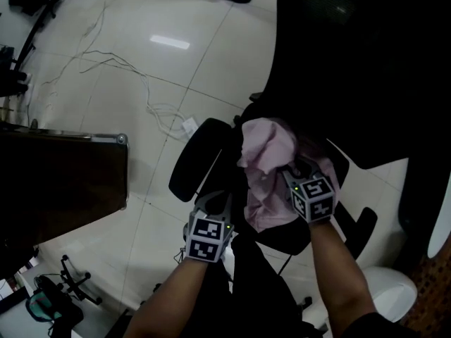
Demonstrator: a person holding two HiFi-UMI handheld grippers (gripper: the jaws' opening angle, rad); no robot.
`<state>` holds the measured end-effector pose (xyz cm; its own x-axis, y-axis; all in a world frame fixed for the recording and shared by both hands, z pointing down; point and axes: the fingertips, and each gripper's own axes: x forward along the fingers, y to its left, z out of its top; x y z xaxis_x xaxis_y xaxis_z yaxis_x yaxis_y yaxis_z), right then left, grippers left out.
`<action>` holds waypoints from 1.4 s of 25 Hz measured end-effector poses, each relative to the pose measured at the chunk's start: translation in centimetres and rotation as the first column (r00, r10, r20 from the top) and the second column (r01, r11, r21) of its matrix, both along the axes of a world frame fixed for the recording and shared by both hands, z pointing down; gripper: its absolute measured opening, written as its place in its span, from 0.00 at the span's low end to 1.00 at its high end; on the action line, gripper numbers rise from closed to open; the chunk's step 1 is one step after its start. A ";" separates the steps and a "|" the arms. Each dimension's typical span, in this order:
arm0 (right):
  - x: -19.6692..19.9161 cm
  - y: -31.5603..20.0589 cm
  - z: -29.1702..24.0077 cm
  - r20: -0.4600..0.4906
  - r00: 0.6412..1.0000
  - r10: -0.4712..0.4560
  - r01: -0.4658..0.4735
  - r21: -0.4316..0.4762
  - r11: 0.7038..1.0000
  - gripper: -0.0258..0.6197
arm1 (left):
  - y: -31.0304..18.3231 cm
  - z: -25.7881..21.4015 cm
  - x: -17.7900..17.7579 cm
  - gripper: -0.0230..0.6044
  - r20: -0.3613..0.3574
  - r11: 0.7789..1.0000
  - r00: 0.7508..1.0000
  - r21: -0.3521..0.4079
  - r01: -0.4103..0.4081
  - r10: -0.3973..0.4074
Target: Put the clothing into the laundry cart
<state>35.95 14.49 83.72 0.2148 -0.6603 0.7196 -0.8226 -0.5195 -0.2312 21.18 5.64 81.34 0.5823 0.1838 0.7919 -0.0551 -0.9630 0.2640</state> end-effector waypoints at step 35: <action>-17.6 -5.3 -53.0 -0.207 0.970 0.128 0.030 0.624 0.781 0.24 | -12.9 -39.2 -17.0 0.04 -0.518 0.971 0.851 0.145 0.190 -0.089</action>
<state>18.31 9.23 30.73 0.3627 -0.9279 0.0862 -0.8691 -0.3702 -0.3279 4.17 -7.23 42.15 0.9184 -0.0489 0.3926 -0.1003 -0.9887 0.1114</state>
